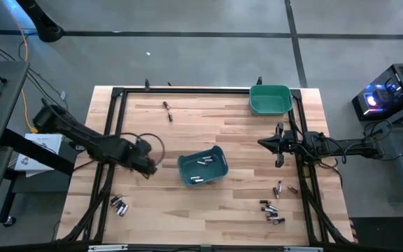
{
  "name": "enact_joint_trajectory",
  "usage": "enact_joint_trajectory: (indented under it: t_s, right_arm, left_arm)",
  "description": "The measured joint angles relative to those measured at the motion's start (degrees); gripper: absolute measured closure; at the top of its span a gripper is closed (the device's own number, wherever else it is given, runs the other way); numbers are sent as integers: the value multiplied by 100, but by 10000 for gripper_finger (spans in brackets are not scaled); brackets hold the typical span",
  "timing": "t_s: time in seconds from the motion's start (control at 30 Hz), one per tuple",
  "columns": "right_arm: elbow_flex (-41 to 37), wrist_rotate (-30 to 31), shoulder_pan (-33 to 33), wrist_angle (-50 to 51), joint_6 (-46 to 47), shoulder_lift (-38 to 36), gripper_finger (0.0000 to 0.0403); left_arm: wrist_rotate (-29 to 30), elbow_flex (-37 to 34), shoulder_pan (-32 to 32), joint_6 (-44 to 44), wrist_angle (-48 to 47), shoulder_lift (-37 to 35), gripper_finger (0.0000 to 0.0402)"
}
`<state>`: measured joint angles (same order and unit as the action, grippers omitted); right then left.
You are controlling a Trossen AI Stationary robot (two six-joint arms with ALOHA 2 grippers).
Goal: Sort batteries
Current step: Put the silver battery into the blue bin
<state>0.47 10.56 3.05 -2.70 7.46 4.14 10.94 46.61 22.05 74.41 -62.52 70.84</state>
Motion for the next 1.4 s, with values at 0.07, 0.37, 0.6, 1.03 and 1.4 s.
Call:
enact_joint_trajectory:
  t_s: [0.07, 0.37, 0.6, 1.03, 1.4]
  right_arm:
    - [0, -1, 0, 0, 0, 0, 403]
    - [0, -1, 1, 0, -2, 0, 403]
    - [0, -1, 0, -2, 0, 0, 403]
    - [0, 0, 2, 0, -1, 0, 403]
    - [0, 1, 1, -1, -2, 0, 403]
  left_arm:
    - [-289, -165, 135, 441, -85, -254, 223]
    - [-761, -700, 578, 1900, -69, -446, 234]
    - [-1131, -730, 937, 2590, -257, -496, 231]
    - [-1056, -745, 727, 2736, -326, -80, 235]
    - [-1976, -745, 33, 1256, -418, 1415, 271]
